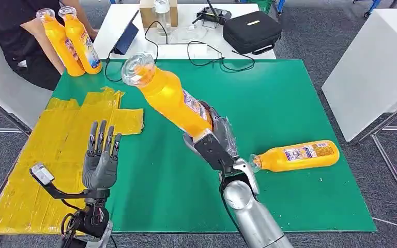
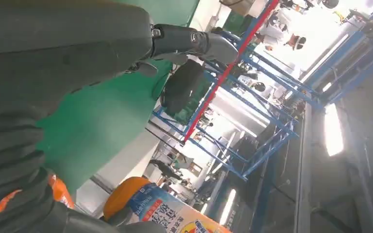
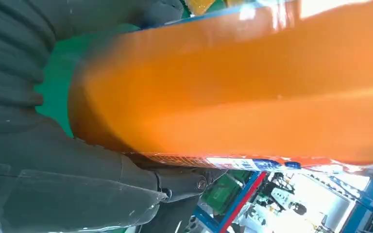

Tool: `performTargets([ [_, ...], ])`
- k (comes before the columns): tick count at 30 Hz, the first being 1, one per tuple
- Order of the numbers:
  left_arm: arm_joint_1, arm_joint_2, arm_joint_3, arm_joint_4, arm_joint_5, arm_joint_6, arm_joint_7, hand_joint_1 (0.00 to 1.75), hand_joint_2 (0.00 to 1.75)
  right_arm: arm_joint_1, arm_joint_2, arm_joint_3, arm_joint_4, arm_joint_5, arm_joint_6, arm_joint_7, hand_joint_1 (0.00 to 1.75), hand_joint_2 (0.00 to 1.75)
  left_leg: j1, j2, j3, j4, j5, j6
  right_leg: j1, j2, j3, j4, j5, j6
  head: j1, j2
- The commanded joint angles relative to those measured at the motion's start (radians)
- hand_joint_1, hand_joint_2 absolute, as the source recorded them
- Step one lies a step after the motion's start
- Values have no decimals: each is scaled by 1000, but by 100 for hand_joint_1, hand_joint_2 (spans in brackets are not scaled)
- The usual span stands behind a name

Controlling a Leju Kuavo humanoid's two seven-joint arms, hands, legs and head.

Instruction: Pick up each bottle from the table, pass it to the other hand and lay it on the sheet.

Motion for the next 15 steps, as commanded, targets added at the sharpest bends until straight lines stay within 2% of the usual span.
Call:
performTargets([
  [1,-23,-2,-79,52,71,-35,34,0,175,-112,58,46,182,34,21,29,175,175,-1,2,3,-1,-1,1,0,0,2,0,0,-2,0,0],
  [6,-32,3,-73,25,76,-30,44,0,175,-118,84,103,261,65,34,45,175,175,-1,2,8,-3,-1,3,1,-1,7,-2,-1,-3,0,0],
  [7,-37,4,-74,23,77,-29,49,0,175,-117,88,116,277,70,37,49,175,175,0,1,4,-2,-1,1,1,-1,4,-1,-1,-2,0,0],
  [8,-52,-10,-83,18,75,-38,66,0,175,-126,103,178,334,113,116,103,175,175,0,2,8,-2,-1,2,1,-1,7,-2,-1,-3,0,0],
  [11,-59,-28,-89,-10,68,-13,86,0,175,-131,121,263,396,87,49,100,175,175,0,1,2,-1,0,1,0,0,2,-1,0,-1,0,0],
  [15,-46,-25,-87,-24,69,-11,86,0,175,-138,117,266,406,73,47,93,175,175,0,2,5,-1,-1,2,1,-1,5,-1,-1,-2,0,0],
])
